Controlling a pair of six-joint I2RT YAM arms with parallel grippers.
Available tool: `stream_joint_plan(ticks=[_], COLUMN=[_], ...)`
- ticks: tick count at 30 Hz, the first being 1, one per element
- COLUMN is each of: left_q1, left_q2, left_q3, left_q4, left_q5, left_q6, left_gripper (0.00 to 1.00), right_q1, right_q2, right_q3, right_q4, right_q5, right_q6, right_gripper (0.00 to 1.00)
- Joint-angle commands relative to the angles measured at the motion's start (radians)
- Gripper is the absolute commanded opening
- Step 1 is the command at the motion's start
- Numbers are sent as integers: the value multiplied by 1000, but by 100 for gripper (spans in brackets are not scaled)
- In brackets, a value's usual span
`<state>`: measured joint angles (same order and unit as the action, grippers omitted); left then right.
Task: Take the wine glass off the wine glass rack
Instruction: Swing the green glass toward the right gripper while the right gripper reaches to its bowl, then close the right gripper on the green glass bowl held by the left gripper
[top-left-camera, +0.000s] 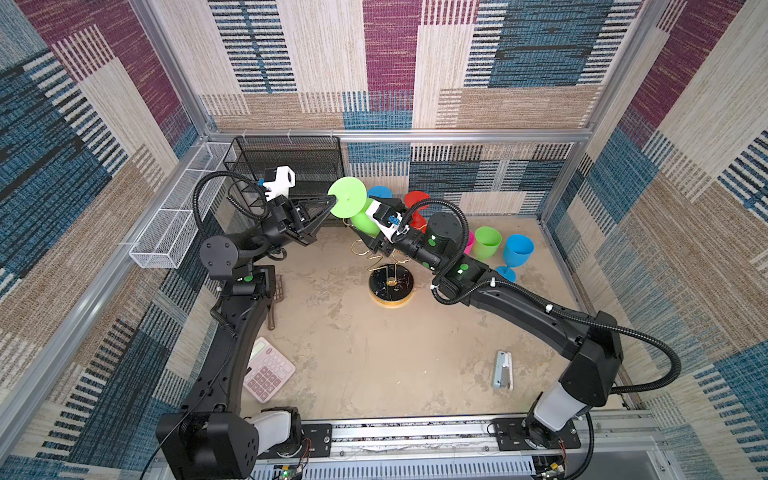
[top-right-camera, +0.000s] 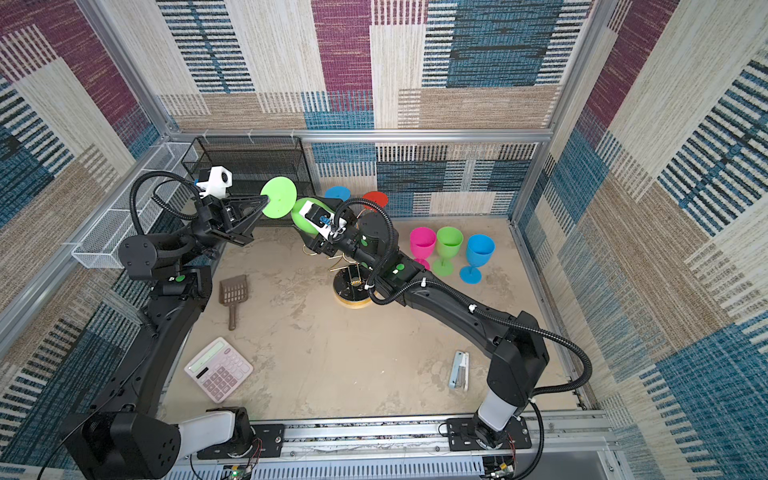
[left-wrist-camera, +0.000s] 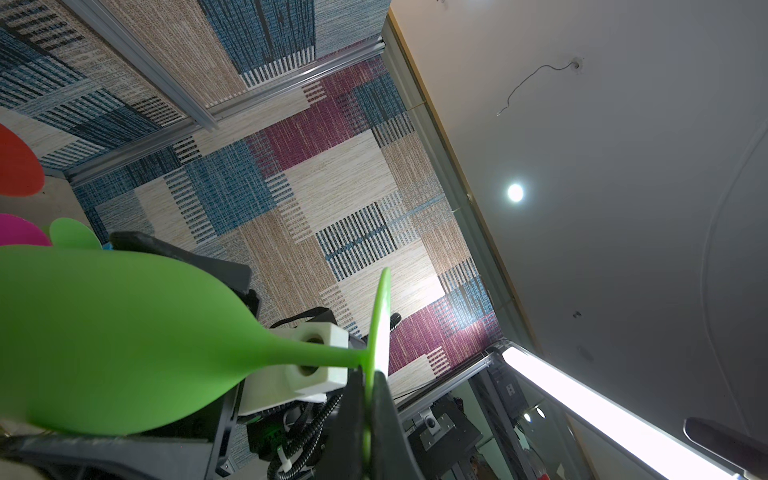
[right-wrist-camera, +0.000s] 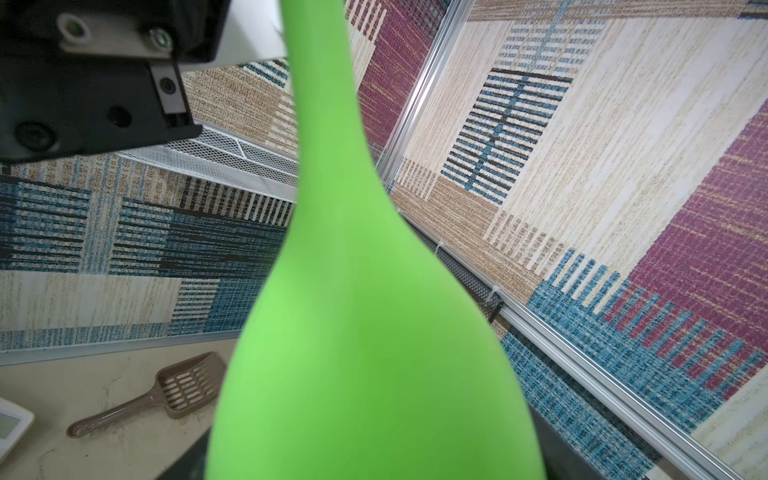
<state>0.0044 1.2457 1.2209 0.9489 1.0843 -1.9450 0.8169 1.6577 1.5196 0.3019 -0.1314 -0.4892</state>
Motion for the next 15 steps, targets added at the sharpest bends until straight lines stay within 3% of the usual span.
stream_joint_plan(ticks=[1, 11, 15], left_q1=[0, 2, 3], left_q2=[7, 35, 46], left_q3=[0, 13, 26], left_q4=[94, 125, 132], left_q5=[-22, -22, -19], left_q6=[-46, -68, -70], left_gripper=[0, 0, 11], right_q1=[-2, -1, -1], right_q2=[-15, -31, -45], right_q3=[-2, 6, 5], right_q4=[20, -26, -55], right_q5=[-14, -5, -4], right_q6=[29, 43, 60], right_gripper=[70, 50, 43])
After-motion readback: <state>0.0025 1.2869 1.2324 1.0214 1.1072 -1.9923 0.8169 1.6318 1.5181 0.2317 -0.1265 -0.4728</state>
